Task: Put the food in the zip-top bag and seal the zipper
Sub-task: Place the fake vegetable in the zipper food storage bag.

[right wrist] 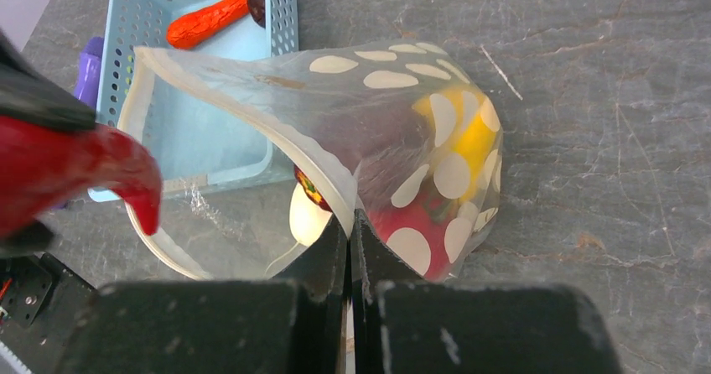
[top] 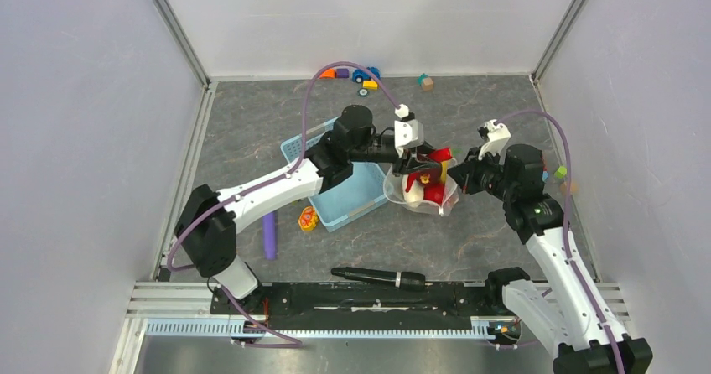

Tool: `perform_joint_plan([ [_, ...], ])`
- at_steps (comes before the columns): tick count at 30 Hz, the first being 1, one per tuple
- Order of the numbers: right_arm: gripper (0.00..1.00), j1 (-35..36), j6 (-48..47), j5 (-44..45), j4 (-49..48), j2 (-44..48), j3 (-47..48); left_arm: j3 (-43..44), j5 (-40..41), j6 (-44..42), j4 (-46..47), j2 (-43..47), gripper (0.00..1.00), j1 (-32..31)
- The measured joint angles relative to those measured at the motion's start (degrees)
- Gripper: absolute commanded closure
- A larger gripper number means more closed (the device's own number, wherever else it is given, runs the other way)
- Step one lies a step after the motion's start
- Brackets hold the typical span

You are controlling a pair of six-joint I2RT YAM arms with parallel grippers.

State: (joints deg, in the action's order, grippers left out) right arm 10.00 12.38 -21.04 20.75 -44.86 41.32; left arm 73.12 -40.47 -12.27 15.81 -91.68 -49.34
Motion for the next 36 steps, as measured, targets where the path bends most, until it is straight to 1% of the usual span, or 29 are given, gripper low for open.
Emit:
perform_joint_plan([
  [5,1.0,0.0,0.28,-1.9,1.27,-2.56,1.18,0.11,-0.13,-5.38,-4.37,-2.32,0.98,-0.04],
  [8,1.0,0.0,0.28,-2.84,1.92,-3.26,2.01,0.79,0.07,-10.03,-9.31,-2.82,0.94,-0.04],
  [13,1.0,0.0,0.28,-3.37,3.3,-3.26,3.63,5.18,1.27,-17.25,-18.69,-4.92,0.96,-0.04],
  [16,1.0,0.0,0.28,-3.43,3.91,-3.26,4.44,6.43,1.9,-20.2,-22.23,-6.01,0.96,-0.04],
  [25,0.99,0.0,0.24,-3.34,4.92,-2.97,6.14,7.21,4.52,-26.27,-29.83,-7.87,0.97,-0.09],
  [29,0.99,0.0,0.22,-3.3,5.22,-2.56,6.38,9.2,5.99,-28.46,-33.59,-9.16,0.96,-0.31],
  [36,0.99,0.0,0.22,-3.23,5.62,-2.45,6.4,11.93,9.14,-30.01,-38.16,-10.64,0.9,-1.55],
])
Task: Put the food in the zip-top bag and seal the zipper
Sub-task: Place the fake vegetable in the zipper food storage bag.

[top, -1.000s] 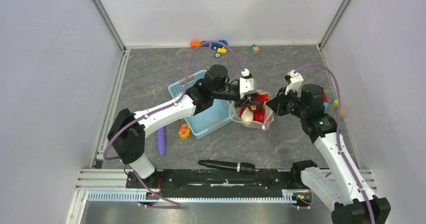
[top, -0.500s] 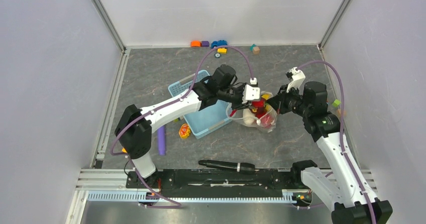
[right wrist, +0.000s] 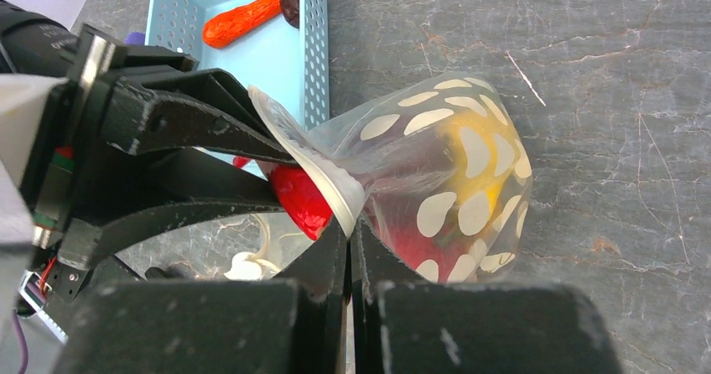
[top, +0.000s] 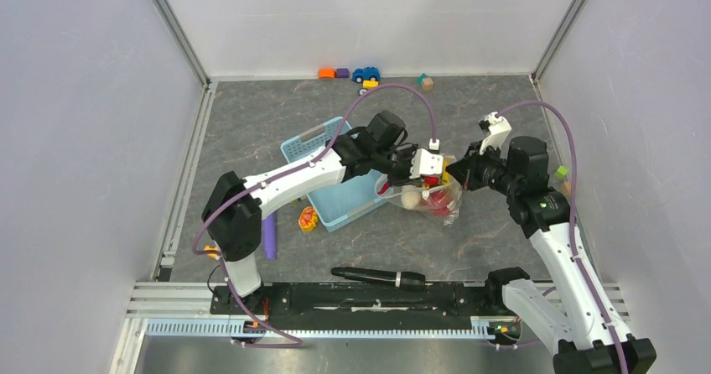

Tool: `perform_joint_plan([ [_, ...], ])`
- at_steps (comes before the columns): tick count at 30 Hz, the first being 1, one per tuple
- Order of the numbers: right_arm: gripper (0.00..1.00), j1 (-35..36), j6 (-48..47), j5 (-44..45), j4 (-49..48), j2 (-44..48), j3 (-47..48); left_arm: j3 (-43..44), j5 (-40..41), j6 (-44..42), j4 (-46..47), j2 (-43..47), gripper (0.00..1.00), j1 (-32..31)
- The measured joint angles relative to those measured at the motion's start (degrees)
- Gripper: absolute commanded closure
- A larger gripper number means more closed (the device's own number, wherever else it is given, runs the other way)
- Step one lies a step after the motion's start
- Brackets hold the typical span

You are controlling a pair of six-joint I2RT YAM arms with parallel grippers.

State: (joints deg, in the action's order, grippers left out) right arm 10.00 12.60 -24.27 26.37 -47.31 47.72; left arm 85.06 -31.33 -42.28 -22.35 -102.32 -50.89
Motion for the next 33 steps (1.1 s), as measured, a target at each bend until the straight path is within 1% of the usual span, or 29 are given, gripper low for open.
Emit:
perform_joint_plan([
  [7,0.99,0.0,-0.02,-0.11,0.11,0.66,0.07,1.6,4.04,-1.14,-2.73,-1.6,0.81,-3.37],
  [10,0.99,0.0,-0.02,-0.13,0.26,0.85,0.07,1.68,4.39,-1.64,-3.48,-1.77,0.78,-4.98],
  [18,0.99,0.0,-0.02,-0.76,0.28,0.85,0.07,2.51,4.94,-3.91,-5.22,-1.84,0.78,-7.76],
  [25,0.99,0.0,-0.02,-1.66,0.24,0.87,0.07,5.77,7.39,-7.06,-6.78,-4.2,0.77,-9.64],
  [27,0.99,0.0,-0.02,-1.84,0.22,0.87,0.07,6.69,7.93,-7.58,-7.37,-5.11,0.71,-9.84],
  [28,0.99,0.0,-0.02,-1.86,0.2,0.87,0.07,7.08,8.31,-7.8,-7.56,-5.57,0.63,-9.9],
  [30,0.99,0.0,-0.02,-2.03,0.2,0.87,0.04,7.82,8.83,-7.91,-7.69,-6.54,0.54,-10.03],
  [33,0.99,0.0,-0.04,-2.03,0.2,0.87,0.07,8.0,9.09,-8.0,-7.93,-6.93,0.51,-10.1],
])
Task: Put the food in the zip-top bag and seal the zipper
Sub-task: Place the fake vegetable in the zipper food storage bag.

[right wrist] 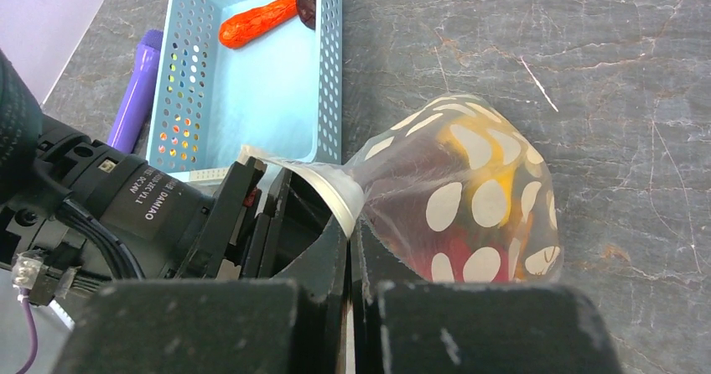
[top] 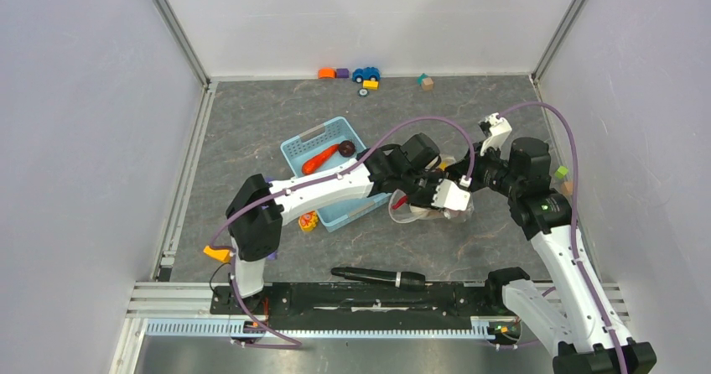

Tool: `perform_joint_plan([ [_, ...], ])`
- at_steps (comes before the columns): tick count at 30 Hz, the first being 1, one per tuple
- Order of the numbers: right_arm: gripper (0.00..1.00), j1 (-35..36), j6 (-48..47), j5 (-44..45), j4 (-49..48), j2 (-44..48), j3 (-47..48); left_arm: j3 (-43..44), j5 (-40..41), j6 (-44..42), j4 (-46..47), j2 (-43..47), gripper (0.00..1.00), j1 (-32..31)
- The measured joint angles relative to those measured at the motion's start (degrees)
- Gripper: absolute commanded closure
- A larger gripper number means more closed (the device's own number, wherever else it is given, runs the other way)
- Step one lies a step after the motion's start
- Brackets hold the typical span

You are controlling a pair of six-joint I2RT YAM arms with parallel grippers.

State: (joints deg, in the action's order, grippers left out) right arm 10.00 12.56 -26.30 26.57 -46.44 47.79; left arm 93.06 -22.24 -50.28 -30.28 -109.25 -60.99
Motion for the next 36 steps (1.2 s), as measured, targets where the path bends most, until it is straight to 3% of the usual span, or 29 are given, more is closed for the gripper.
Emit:
perform_joint_plan([
  [7,0.99,0.0,0.0,0.02,-0.2,0.24,-0.02,-0.28,0.11,0.11,0.72,0.24,0.28,-0.22],
  [11,0.99,0.0,-0.02,0.0,-0.26,0.26,0.0,-1.77,-0.02,0.26,1.73,1.55,0.25,-0.22],
  [13,0.99,0.0,-0.02,0.0,-0.33,0.37,0.0,-2.21,-0.33,0.26,2.03,2.08,0.01,-0.22],
  [24,0.99,0.0,-0.33,0.44,-0.63,1.18,-0.02,-4.37,-0.92,1.18,3.34,6.45,0.0,-0.26],
  [36,0.99,0.0,-0.48,1.88,-0.61,1.62,-0.02,-12.37,-0.74,5.27,8.87,13.16,0.0,-0.26],
])
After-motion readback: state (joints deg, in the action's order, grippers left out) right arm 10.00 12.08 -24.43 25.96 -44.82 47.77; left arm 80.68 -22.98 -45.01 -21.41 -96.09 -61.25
